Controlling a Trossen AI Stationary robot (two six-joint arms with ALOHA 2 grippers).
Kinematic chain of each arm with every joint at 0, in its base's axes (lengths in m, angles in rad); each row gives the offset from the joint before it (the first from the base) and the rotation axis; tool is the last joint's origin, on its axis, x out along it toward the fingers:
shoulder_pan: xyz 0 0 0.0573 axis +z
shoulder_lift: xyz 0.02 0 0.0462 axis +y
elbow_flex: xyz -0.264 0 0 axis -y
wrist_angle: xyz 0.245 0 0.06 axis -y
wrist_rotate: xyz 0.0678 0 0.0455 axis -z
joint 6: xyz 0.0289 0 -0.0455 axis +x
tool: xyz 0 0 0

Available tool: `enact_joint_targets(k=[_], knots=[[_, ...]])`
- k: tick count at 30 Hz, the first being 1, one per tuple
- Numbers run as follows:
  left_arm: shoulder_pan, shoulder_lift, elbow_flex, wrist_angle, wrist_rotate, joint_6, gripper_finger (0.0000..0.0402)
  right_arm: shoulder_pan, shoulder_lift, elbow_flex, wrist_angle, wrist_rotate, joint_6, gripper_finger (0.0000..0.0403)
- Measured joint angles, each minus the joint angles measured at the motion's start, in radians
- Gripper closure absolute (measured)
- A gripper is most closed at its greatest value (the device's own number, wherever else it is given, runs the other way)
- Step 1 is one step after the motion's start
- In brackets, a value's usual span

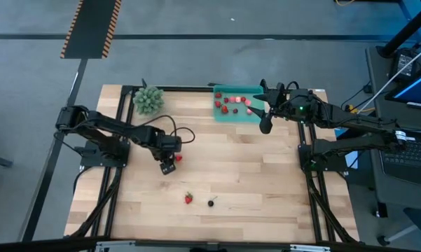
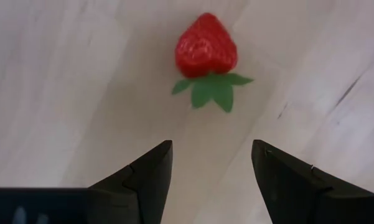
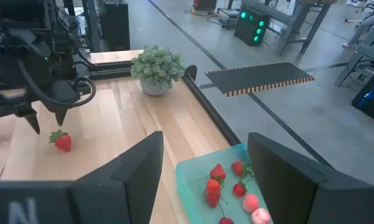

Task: Pick and placing Produce into tupperware
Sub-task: Put the strawberry into the blue bin

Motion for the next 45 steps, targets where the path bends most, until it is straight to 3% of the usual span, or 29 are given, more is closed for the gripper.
enact_joint_targets(k=[9,19,30,36,45], knots=[[-0.017,0.001,-0.025,0.121,-0.069,-0.022,0.0196,0.000,0.000,0.000,0.000,0.000,0.000,0.0167],[-0.012,0.083,-0.026,0.179,-0.071,-0.021,0.0214,0.000,0.000,0.000,0.002,0.000,0.000,0.0167],[-0.011,0.085,-0.026,0.176,-0.071,0.004,0.0235,0.000,0.000,0.000,0.001,0.000,-0.003,0.0167],[-0.011,0.085,-0.026,0.177,-0.069,0.001,0.0275,0.000,0.000,0.000,0.001,0.000,-0.005,0.0167],[-0.011,0.085,-0.025,0.177,-0.074,0.000,0.0366,0.000,0.000,0.000,-0.001,0.000,-0.005,0.0167]])
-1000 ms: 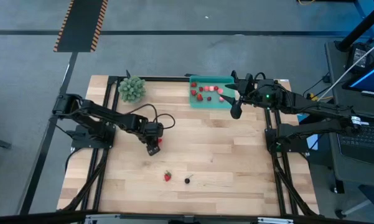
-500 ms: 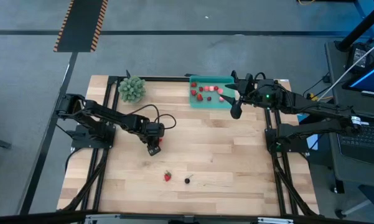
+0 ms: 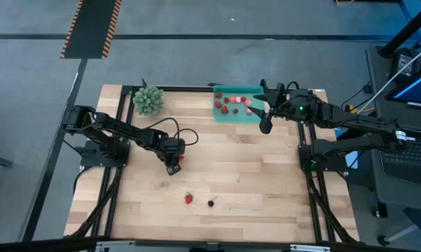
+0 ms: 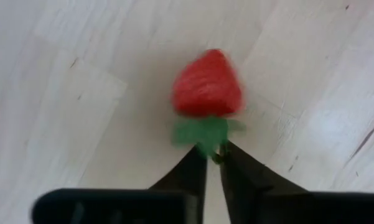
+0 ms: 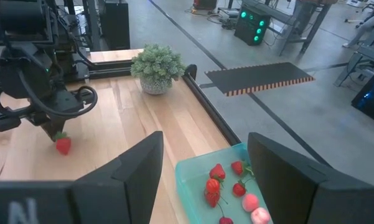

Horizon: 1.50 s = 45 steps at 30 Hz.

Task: Pick and placing Produce into tupperware
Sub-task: Put the strawberry into the blue bin

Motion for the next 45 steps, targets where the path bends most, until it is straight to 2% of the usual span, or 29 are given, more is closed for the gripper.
enact_joint_targets(k=[3,17,21,28,36,39,42,45], knots=[[0.000,0.000,0.000,0.000,-0.013,-0.001,0.0394,0.000,0.000,0.000,-0.009,0.000,0.000,0.0167],[0.000,0.000,0.038,-0.024,-0.023,0.024,0.0398,0.000,0.000,0.000,-0.016,0.000,0.000,0.0167],[0.000,0.000,0.111,-0.089,-0.034,0.073,0.0397,0.000,0.000,0.000,-0.016,0.000,0.000,0.0167],[0.004,-0.001,0.244,-0.187,-0.153,0.137,0.0399,0.000,0.000,0.000,-0.015,0.000,0.000,0.0167],[0.092,-0.001,0.412,-0.188,-0.231,0.215,0.0399,0.000,0.000,0.000,-0.014,0.000,0.000,0.0167],[0.132,-0.001,0.468,-0.169,-0.291,0.242,0.0400,0.000,0.000,0.000,-0.010,0.000,0.000,0.0167],[0.170,-0.001,0.522,-0.128,-0.361,0.277,0.0400,0.000,0.000,0.000,0.010,0.001,-0.005,0.0167],[0.209,-0.001,0.567,-0.060,-0.372,0.337,0.0400,0.000,-0.009,0.000,0.052,0.002,-0.050,0.0167]])
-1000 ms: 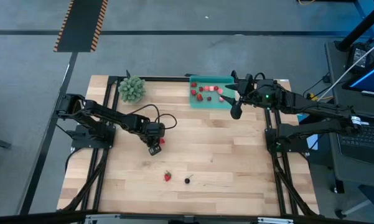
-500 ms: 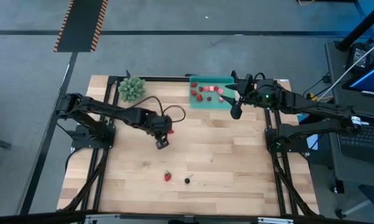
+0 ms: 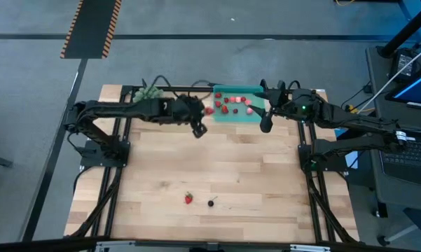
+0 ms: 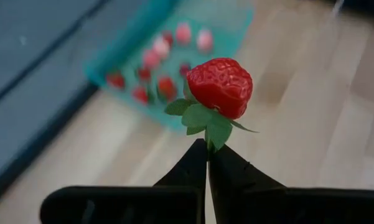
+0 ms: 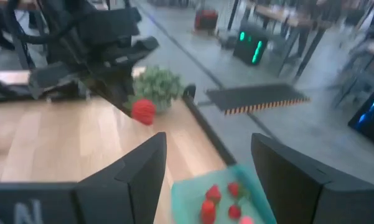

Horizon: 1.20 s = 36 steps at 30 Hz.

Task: Pick and placing Produce into tupperware
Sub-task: Put the strawberry into the blue bin

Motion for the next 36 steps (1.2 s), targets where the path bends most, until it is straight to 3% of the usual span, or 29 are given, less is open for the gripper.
enact_joint_targets(k=[7,11,25,32,36], knots=[[0.106,0.023,0.076,0.071,0.018,0.082,0.0401,0.000,-0.031,0.000,0.168,0.000,-0.104,0.0167],[0.160,0.094,0.141,0.110,0.091,0.114,0.0401,0.000,-0.033,0.001,0.253,0.000,-0.160,0.0167],[0.255,0.531,0.583,0.036,0.265,0.228,0.0401,-0.069,-0.032,0.001,0.256,-0.001,-0.161,0.0167],[0.305,0.718,0.744,-0.044,0.338,0.268,0.0401,-0.099,-0.032,0.001,0.256,-0.001,-0.160,0.0167],[0.354,0.807,0.830,-0.104,0.445,0.214,0.0401,-0.109,-0.032,0.001,0.253,-0.001,-0.159,0.0167]])
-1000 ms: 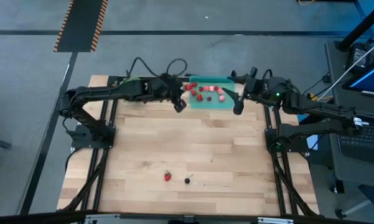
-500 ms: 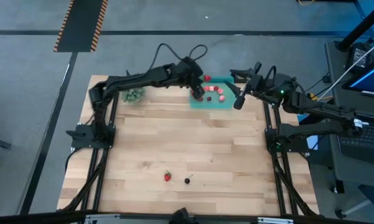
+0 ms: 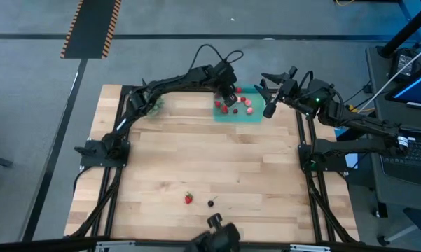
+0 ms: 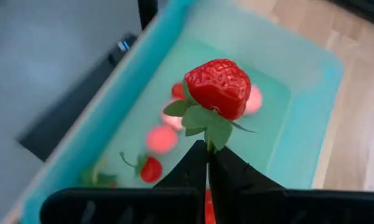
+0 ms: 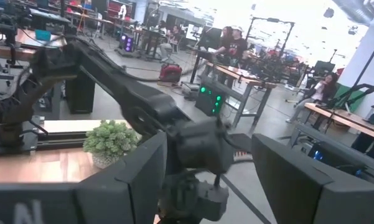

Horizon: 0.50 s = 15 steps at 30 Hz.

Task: Pick and placing Produce into tupperware
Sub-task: Put the strawberry into the blue bin

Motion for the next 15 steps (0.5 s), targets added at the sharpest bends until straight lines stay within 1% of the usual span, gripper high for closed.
enact_joint_targets(k=[2,6,8,13,15], knots=[[0.022,0.046,0.048,-0.073,0.042,-0.026,0.0401,0.000,0.000,0.000,-0.005,0.000,0.004,0.0167],[0.047,0.126,0.141,-0.223,0.042,-0.048,0.0401,0.000,0.000,0.000,-0.014,-0.001,0.005,0.0167],[0.052,0.152,0.171,-0.264,0.042,-0.056,0.0402,0.000,0.000,0.000,-0.014,-0.002,0.006,0.0167],[0.058,0.164,0.189,-0.272,0.043,-0.075,0.0401,0.000,0.000,0.000,-0.037,-0.002,0.007,0.0167],[0.058,0.164,0.194,-0.275,0.047,-0.075,0.0395,0.000,0.000,0.000,-0.056,-0.002,0.007,0.0167]])
